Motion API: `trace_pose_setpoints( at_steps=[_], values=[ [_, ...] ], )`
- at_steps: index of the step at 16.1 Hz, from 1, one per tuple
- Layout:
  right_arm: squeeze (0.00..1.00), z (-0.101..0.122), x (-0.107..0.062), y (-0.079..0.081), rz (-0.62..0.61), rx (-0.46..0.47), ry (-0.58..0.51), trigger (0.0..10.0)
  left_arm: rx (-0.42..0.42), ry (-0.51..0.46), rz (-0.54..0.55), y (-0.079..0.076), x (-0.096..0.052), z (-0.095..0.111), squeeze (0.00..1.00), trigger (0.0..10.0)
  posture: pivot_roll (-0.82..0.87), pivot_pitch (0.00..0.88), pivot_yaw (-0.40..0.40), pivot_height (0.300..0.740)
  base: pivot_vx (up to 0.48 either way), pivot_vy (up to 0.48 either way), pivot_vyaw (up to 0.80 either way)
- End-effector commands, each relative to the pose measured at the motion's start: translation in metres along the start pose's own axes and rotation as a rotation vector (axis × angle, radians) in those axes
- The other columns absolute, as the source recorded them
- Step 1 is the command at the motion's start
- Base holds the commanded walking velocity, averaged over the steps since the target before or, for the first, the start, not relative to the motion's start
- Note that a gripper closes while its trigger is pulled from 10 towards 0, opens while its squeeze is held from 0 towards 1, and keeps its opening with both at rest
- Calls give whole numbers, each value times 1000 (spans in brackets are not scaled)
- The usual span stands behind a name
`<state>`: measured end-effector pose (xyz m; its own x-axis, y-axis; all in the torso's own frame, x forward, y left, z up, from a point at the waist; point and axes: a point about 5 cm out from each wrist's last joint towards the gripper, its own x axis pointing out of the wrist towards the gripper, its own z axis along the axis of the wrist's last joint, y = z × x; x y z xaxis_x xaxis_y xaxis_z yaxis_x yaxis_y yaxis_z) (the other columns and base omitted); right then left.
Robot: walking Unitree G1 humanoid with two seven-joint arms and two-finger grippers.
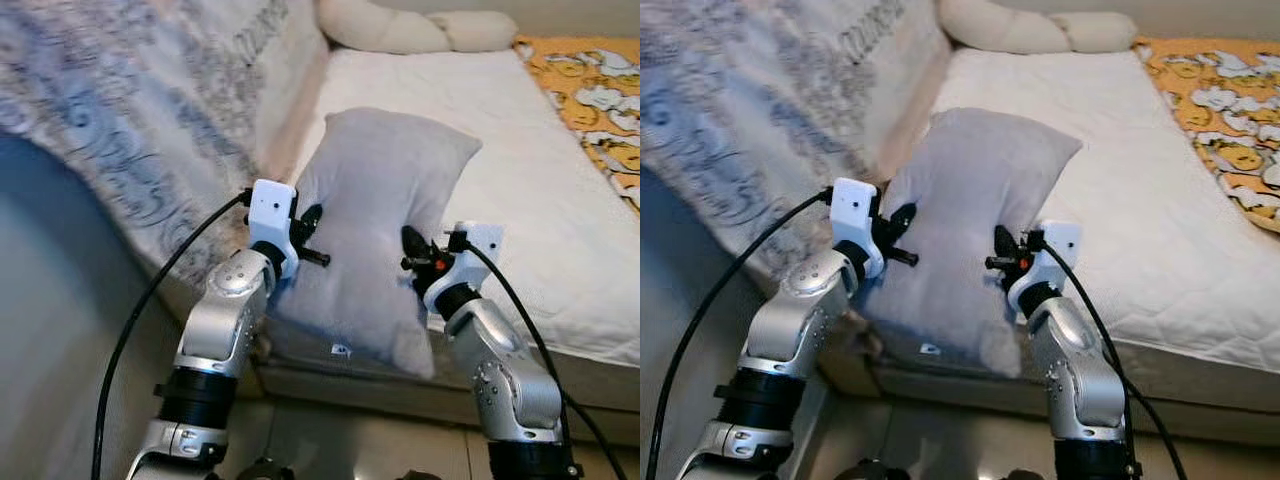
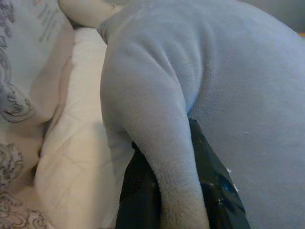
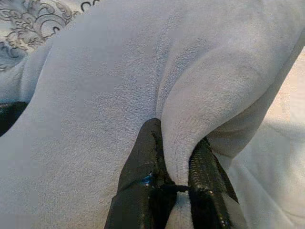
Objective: Clean up the room
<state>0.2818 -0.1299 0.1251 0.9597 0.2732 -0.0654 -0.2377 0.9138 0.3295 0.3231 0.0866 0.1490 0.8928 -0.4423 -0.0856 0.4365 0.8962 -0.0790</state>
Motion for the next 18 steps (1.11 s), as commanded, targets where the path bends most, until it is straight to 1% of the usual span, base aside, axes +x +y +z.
trace_pose_setpoints(
  at_steps=[1,5,9,13,18],
  values=[
    [0,9,2,5,24,3,-31,10000,12,-62,-12,-3,3,14,0,10000,-93,0,52,740,0,0,0],
    [0,10,5,6,30,2,-34,10000,1,-58,-13,-5,3,13,0,10000,-88,0,43,740,259,0,0],
    [0,10,7,7,43,-10,-29,10000,2,-52,4,-3,3,11,0,10000,-86,0,39,740,275,0,0],
    [0,9,7,7,48,-24,-21,10000,0,-41,30,1,-3,5,0,10000,-80,0,25,740,275,0,0],
    [0,6,10,9,66,-35,-5,10000,9,-32,38,1,-6,1,0,10000,-70,0,7,740,275,0,0]
  ],
)
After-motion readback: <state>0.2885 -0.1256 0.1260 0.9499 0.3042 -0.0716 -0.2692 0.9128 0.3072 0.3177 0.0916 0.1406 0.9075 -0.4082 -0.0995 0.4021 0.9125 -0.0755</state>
